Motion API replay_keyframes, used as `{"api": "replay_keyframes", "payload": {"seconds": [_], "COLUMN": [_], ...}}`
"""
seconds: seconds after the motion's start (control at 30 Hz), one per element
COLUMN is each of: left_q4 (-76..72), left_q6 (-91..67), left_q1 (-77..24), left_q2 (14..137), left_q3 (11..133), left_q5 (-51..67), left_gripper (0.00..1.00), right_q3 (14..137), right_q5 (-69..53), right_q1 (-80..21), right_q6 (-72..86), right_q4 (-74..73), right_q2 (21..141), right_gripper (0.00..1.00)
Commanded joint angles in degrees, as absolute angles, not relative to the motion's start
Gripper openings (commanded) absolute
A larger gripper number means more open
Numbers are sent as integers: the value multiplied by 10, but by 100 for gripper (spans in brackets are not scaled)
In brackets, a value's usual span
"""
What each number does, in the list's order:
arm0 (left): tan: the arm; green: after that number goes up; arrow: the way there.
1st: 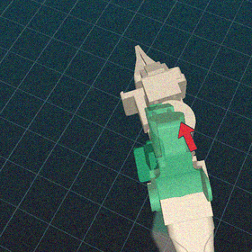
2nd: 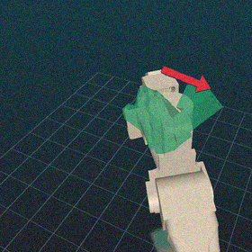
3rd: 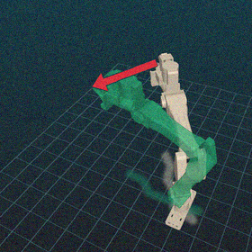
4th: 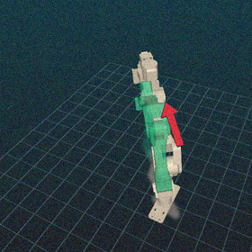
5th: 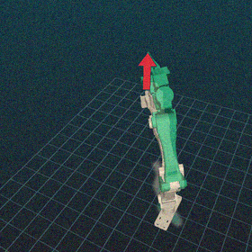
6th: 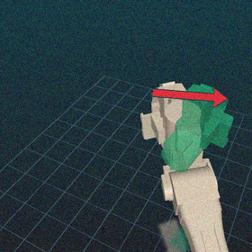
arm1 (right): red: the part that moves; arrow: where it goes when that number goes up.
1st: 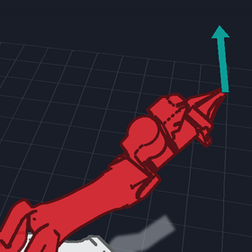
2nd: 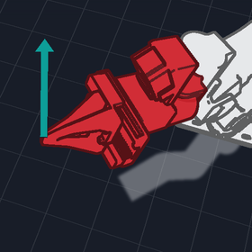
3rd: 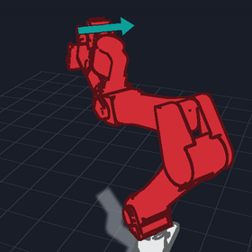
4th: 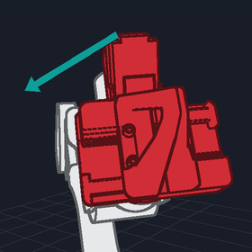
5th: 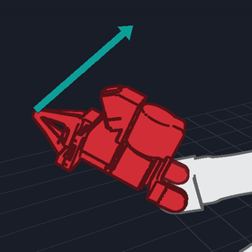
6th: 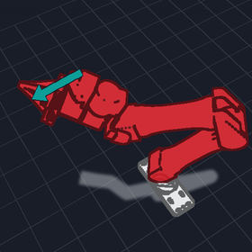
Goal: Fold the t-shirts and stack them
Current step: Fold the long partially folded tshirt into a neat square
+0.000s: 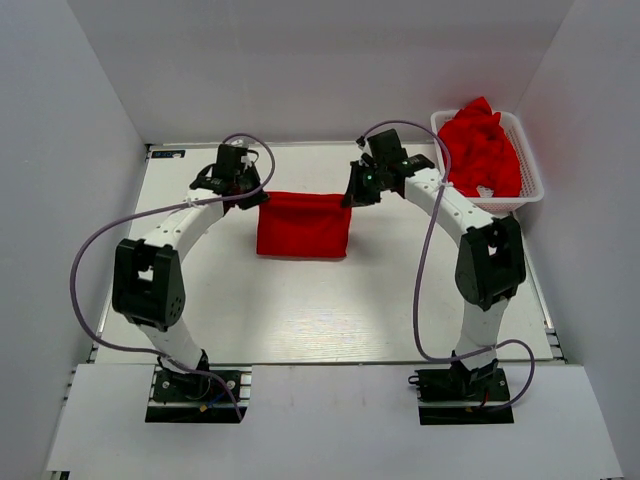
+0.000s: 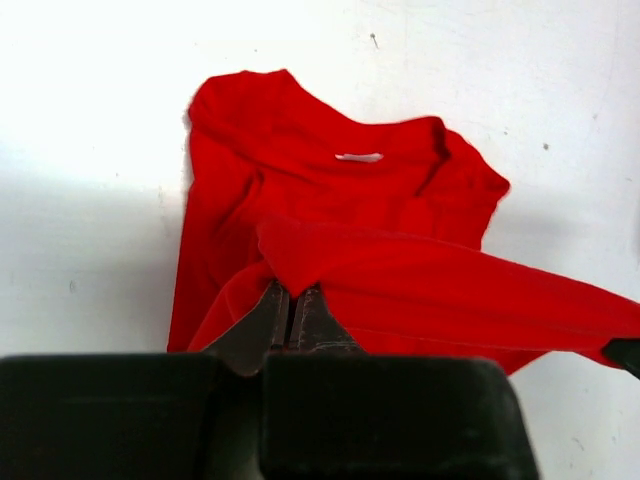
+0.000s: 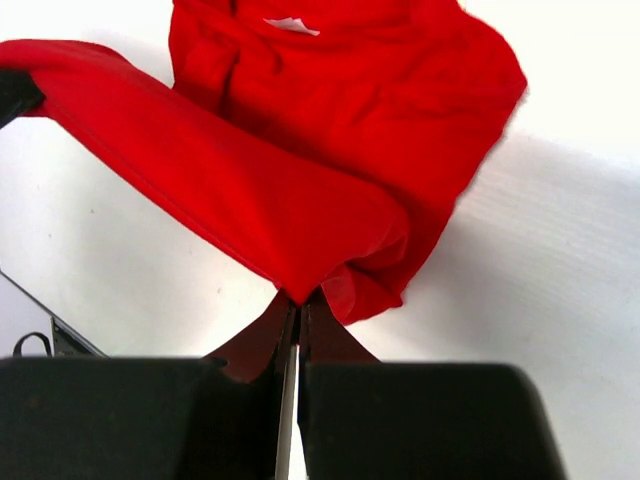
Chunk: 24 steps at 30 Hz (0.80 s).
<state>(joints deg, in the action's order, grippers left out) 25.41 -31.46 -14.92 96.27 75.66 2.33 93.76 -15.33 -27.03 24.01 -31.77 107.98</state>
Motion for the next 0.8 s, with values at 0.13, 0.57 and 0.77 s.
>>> {"api": "replay_keyframes", "payload": {"seconds": [0.13,0.57,0.77], "left_q4": [238,192,203], "left_q6": [-295,-256,-233], "left_q1": [-140,-140,-140], "left_q2": [1006,1135,1185], "left_q3": [797,879,964], "left_q5": [-6,62,73], "left_gripper": [0,0,100], "right_q3": [999,1041,1101], "right_q5": [-170,-183,-169], "right_q1": [-237,-209,-196], "right_q6": [248,273,303], "right_q4": [-329,-310,-304], "right_q2": [1139,1217,1270], "right_gripper": [0,0,89]}}
